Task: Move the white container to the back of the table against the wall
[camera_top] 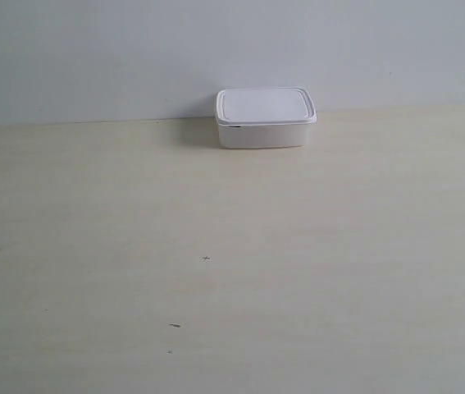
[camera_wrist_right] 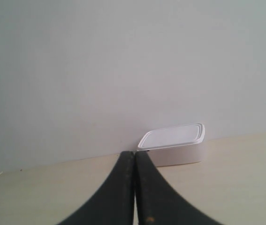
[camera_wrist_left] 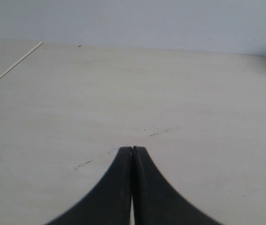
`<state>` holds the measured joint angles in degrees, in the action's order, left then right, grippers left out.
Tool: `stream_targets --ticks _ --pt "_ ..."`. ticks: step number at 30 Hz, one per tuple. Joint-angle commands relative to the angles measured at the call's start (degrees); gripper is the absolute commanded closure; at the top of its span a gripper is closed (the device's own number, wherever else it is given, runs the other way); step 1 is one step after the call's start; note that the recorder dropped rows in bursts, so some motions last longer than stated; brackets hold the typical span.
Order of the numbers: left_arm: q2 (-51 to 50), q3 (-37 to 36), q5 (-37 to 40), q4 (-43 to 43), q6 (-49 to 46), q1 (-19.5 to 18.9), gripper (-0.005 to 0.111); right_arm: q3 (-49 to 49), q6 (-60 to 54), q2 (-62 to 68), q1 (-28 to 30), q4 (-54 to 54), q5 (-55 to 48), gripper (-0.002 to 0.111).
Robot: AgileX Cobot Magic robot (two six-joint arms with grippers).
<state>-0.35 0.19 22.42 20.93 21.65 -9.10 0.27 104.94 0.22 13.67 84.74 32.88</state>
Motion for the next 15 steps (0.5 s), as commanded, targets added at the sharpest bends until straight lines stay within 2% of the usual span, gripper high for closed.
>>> stream_targets --ticks 1,6,15 --pt "0.3 -0.2 -0.3 -0.5 0.0 -0.2 0.107 -0.3 0.0 -0.2 0.3 4.4 -0.2 0.108" --pt "0.3 -0.2 -0.3 -0.5 0.0 -0.2 0.107 -0.3 0.0 -0.2 -2.5 14.6 -1.6 0.108" --pt "0.3 -0.2 -0.3 -0.5 0.0 -0.2 0.107 -0.3 3.2 -0.2 -15.2 15.2 -15.6 0.108"
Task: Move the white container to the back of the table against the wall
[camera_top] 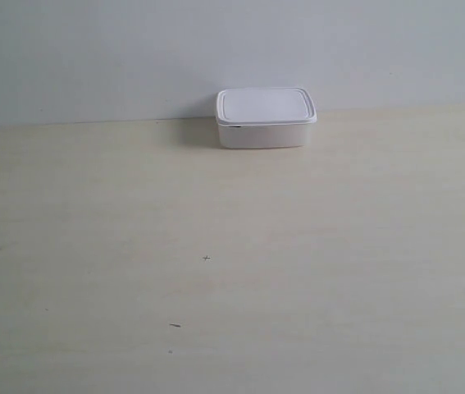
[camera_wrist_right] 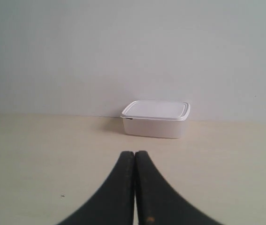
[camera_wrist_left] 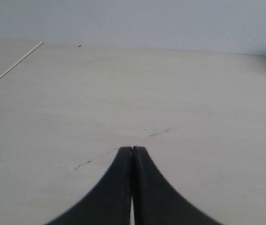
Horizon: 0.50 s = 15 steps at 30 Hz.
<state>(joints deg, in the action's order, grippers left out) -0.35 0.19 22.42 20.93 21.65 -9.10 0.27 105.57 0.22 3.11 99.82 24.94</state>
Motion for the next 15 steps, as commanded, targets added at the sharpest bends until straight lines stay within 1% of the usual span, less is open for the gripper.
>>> stream_targets --ticks 1,5,7,9,13,15 --pt "0.3 -0.2 -0.3 -0.5 0.0 -0.2 0.107 -0.3 2.8 -0.2 -5.8 0.1 -9.2 0.108" --pt "0.3 -0.2 -0.3 -0.5 0.0 -0.2 0.107 -0.3 2.3 -0.2 -7.7 -0.7 -13.5 0.108" --pt "0.3 -0.2 -0.3 -0.5 0.0 -0.2 0.107 -0.3 -2.4 -0.2 -7.7 -8.4 -16.8 0.108" --pt "0.3 -0.2 -0.3 -0.5 0.0 -0.2 0.107 -0.3 -13.8 -0.2 -7.7 -22.5 -18.7 0.108" --pt "0.3 -0.2 -0.3 -0.5 0.0 -0.2 0.107 -0.3 -45.1 -0.2 -7.7 -54.3 -22.8 0.108" --pt "0.3 -0.2 -0.3 -0.5 0.0 -0.2 0.107 -0.3 -58.2 -0.2 -7.7 -66.3 -25.6 0.108"
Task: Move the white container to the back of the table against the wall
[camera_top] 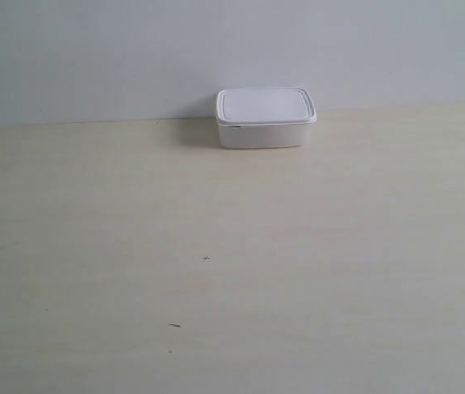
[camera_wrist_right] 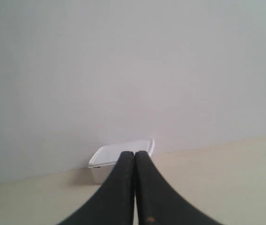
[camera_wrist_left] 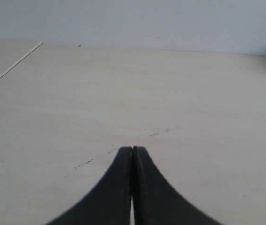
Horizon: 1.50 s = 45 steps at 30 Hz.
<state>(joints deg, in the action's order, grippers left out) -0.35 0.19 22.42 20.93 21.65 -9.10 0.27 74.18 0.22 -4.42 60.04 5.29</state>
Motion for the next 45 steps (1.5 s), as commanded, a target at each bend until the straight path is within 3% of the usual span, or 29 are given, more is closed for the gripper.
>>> stream_targets --ticks 1,6,12,45 --pt "0.3 -0.2 -0.3 -0.5 0.0 -0.2 0.107 -0.3 -33.2 -0.2 -0.2 -32.2 -7.8 0.108" --pt "0.3 -0.2 -0.3 -0.5 0.0 -0.2 0.107 -0.3 -57.8 -0.2 -0.2 -49.8 -14.7 0.108" --pt "0.3 -0.2 -0.3 -0.5 0.0 -0.2 0.107 -0.3 -71.9 -0.2 -0.2 -60.0 -19.3 0.108" --pt "0.3 -0.2 -0.3 -0.5 0.0 -0.2 0.107 -0.3 -72.7 -0.2 -0.2 -60.0 -21.4 0.108"
